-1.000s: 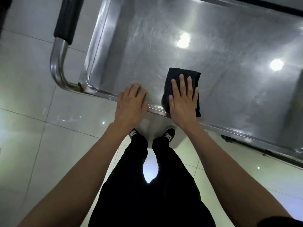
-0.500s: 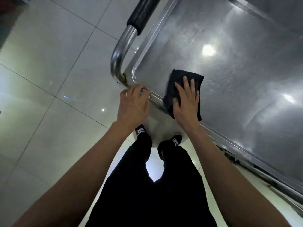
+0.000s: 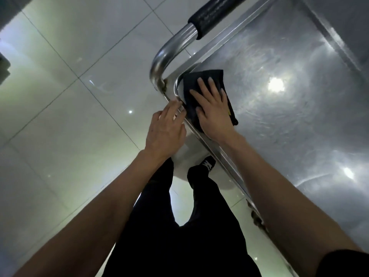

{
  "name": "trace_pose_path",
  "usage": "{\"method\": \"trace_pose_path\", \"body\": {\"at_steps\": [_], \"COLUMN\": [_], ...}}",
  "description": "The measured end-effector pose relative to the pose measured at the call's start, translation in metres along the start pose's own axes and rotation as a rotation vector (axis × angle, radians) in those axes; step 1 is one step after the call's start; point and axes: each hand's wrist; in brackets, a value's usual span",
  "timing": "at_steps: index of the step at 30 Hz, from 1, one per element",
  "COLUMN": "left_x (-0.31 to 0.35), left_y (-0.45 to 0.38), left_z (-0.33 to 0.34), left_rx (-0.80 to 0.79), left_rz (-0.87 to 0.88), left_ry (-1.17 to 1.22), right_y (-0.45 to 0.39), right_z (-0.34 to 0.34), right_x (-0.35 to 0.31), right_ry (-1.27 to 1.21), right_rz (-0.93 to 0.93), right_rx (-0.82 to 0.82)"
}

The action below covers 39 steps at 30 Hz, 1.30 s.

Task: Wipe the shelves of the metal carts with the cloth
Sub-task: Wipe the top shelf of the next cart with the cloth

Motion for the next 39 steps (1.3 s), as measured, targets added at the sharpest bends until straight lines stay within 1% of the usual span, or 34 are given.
{"method": "trace_pose_path", "body": {"at_steps": [4, 7, 11, 14, 16, 21, 26, 29, 35, 39], "left_x": [0.008, 0.012, 0.01, 0.008, 0.008, 0.015, 0.02, 0.026, 0.039, 0.039], "left_y": [0.01, 0.01, 0.009, 0.011, 0.01, 0.009, 0.003, 0.004, 0.002, 0.001], "left_z": [0.01, 0.013, 0.014, 0.016, 0.017, 0.014, 0.01, 0.01, 0.008, 0.009], "left_rx": [0.004, 0.002, 0.005, 0.021, 0.023, 0.028, 0.053, 0.074, 0.118, 0.125], "left_rz": [-0.097, -0.134, -0.149, -0.139, -0.147, -0.17, -0.211, -0.229, -0.291, -0.276], "left_ry": [0.017, 0.037, 0.098, 0.121, 0.106, 0.1, 0.112, 0.083, 0.048, 0.033], "right_y": [-0.015, -0.028, -0.028, -0.026, -0.028, -0.028, -0.032, -0.035, -0.038, -0.036], "right_z": [-0.009, -0.012, -0.014, -0.017, -0.018, -0.017, -0.018, -0.025, -0.028, -0.016], "right_x": [0.017, 0.023, 0.021, 0.024, 0.025, 0.027, 0.036, 0.044, 0.056, 0.048], "right_ry": [0.041, 0.083, 0.134, 0.168, 0.18, 0.214, 0.152, 0.17, 0.196, 0.269], "right_rz": [-0.21, -0.301, -0.313, -0.363, -0.386, -0.372, -0.392, -0.425, -0.395, -0.567], "right_rx": [-0.129, -0.162, -0.167, -0.185, -0.192, -0.189, -0.156, -0.148, -0.138, -0.199]}}
Point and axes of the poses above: each hand's wrist, its own y-axis away from the middle knuckle, its own z-axis out of the palm, x = y × z, and after that the axes turned 13 degrees about -z, right-handed
